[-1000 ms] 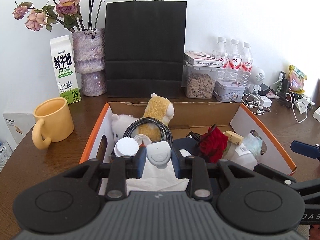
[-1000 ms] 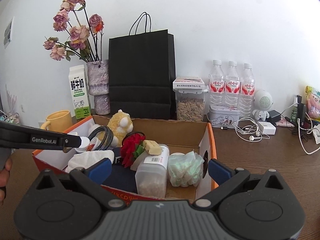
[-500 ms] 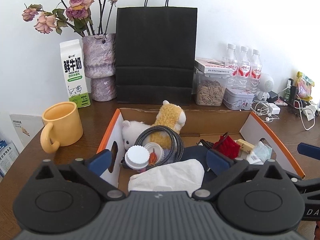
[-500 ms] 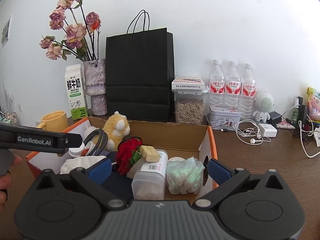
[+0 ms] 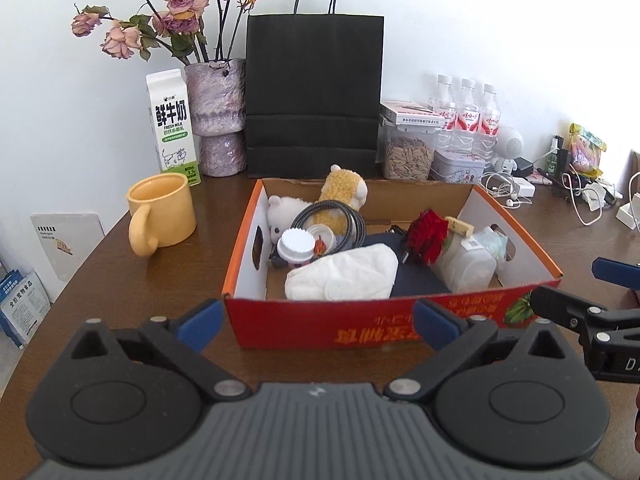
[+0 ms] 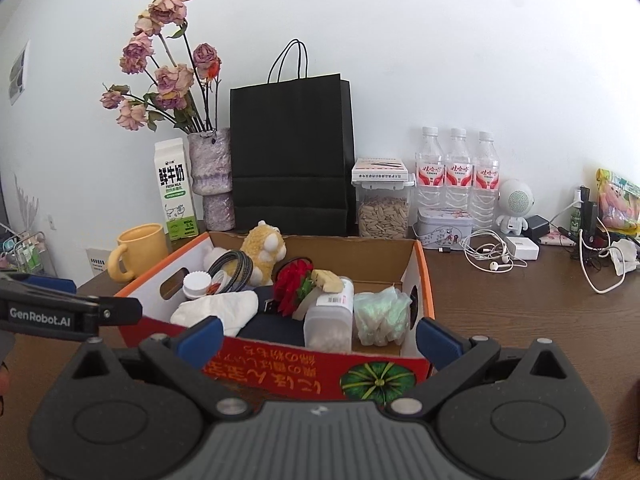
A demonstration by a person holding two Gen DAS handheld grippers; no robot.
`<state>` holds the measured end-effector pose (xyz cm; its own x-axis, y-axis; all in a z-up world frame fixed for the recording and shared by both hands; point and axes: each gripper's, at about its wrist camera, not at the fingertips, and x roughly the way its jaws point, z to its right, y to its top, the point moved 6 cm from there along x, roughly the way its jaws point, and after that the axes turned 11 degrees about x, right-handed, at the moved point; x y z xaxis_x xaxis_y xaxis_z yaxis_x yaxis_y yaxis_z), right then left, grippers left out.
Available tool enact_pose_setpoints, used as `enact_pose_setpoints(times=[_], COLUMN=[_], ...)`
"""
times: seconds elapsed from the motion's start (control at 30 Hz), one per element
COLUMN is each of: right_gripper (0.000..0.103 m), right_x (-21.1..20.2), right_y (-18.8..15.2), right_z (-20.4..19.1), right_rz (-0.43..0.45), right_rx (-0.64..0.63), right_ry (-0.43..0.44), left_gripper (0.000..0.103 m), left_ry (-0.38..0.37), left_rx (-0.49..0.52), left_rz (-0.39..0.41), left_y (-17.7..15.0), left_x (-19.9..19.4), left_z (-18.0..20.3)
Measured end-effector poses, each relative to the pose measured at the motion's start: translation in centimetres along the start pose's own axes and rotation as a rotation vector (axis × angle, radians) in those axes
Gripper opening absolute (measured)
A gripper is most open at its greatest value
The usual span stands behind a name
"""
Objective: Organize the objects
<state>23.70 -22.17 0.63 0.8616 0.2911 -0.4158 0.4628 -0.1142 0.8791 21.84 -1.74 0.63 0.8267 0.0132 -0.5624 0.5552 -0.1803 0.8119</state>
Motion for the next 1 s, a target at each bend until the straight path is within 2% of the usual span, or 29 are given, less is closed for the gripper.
enact_pose_setpoints(times=[0.37, 1.0], right_gripper=[0.103, 0.103], right_x=[-4.8, -6.1], right_y=[-3.5, -4.1], right_z=[-0.8, -1.1], right_rz=[-0.026, -0.025], right_rx=[0.016, 0.012], right_ry=[-0.012, -0.015], left_gripper=[0.103, 0.103], left_ry=[-0.019, -0.032], left_rx=[0.019, 0.024], left_rz=[-0.054, -0.050], left_y=[-4.6, -5.2], left_x=[-4.0, -4.9], left_z=[0.9, 1.4])
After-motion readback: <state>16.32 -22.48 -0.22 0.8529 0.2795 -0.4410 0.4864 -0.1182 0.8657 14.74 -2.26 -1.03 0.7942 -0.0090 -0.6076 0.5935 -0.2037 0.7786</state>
